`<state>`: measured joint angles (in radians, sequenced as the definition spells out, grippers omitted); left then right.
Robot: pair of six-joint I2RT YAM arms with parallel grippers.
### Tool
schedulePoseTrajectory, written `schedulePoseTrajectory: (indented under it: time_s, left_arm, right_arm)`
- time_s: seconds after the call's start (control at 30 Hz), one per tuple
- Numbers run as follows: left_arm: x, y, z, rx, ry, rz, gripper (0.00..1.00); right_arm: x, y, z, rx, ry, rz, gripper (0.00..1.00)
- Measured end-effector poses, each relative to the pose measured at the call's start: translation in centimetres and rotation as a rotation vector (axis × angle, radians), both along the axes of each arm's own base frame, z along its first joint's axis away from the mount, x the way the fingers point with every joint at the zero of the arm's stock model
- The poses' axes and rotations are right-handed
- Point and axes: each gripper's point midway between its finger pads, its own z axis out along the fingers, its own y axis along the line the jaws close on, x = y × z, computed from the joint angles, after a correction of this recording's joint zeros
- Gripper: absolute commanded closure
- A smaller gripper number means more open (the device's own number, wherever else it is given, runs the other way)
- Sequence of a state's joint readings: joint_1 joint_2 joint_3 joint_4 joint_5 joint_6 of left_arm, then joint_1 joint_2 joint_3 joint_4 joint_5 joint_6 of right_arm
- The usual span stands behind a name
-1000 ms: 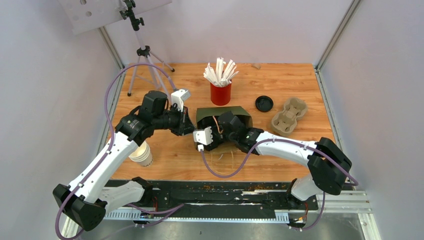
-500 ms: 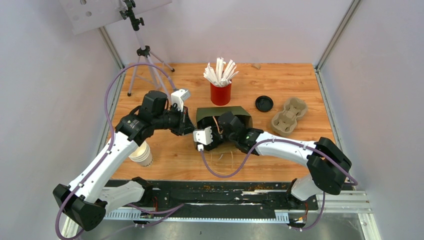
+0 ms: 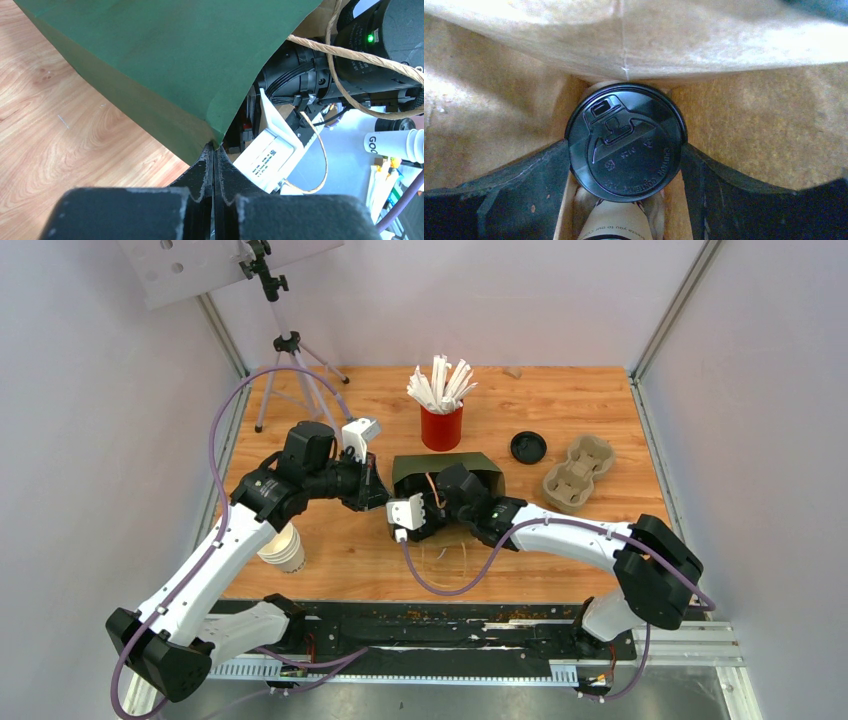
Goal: Pack the takeout coffee
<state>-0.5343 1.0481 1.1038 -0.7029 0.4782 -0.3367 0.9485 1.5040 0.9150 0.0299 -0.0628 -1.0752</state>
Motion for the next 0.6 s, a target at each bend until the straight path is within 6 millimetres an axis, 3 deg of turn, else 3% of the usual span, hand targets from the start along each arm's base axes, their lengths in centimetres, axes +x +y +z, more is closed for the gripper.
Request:
schedulePoseTrajectory:
  time_s: [0.23,0.6]
  left_arm:
    - [-0.04,-0.08,0.07,-0.005,0.001,-0.003,1.00]
    - [-0.14,-0.16,0.23,-0.012,-0.001,-0.008,1.00]
  right_arm:
    - [-0.12,-0.25,0.19,-0.004,0.000,-0.005,0.21]
    - [-0.41,-0.69,0.22,-0.030,0.018,-0.007,0.15]
